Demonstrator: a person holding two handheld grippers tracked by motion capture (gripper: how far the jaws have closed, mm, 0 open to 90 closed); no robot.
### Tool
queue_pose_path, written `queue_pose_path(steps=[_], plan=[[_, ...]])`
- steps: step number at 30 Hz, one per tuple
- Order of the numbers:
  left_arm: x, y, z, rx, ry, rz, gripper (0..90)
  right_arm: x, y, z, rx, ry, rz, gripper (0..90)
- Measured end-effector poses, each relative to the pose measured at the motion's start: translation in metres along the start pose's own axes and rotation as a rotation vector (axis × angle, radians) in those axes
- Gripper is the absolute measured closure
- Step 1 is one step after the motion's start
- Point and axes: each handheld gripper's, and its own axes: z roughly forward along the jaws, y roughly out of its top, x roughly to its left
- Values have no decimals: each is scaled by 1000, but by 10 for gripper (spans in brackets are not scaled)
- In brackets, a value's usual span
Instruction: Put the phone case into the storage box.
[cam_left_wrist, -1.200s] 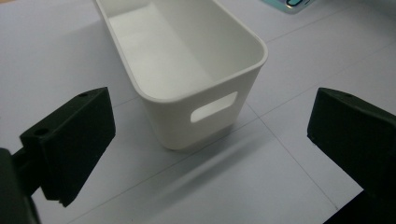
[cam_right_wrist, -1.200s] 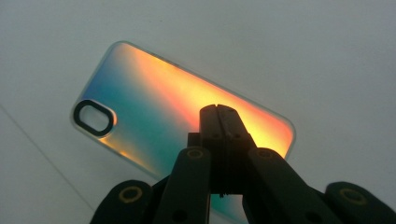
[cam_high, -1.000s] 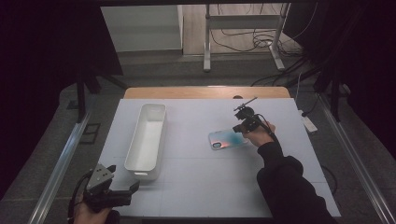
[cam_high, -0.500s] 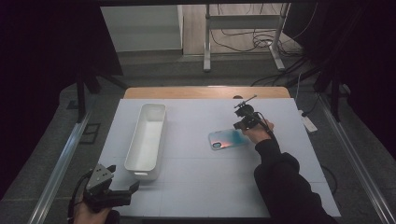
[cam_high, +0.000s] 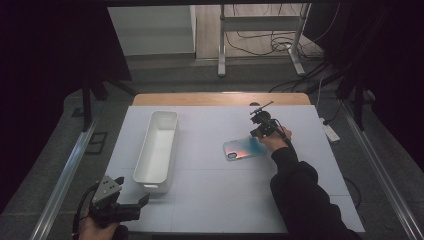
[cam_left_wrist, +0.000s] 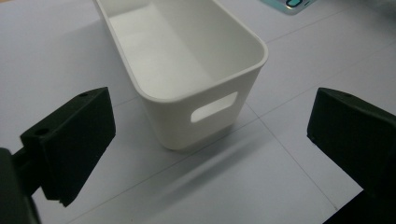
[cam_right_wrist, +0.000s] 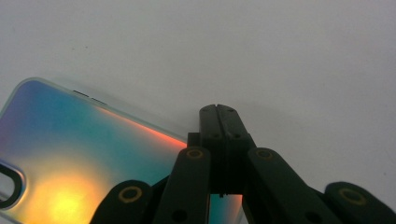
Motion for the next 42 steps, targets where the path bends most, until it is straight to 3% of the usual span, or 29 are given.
queue_pose_path(steps=[18, 25, 42], plan=[[-1, 0, 0, 3, 4, 10, 18, -7, -6, 0, 47, -6, 2, 893], [-1, 0, 0, 5, 5, 13, 18, -8, -14, -5, 52, 27, -10, 893], [-2, 1, 1, 10, 7, 19, 20, 3, -36, -16, 56, 46, -54, 893]])
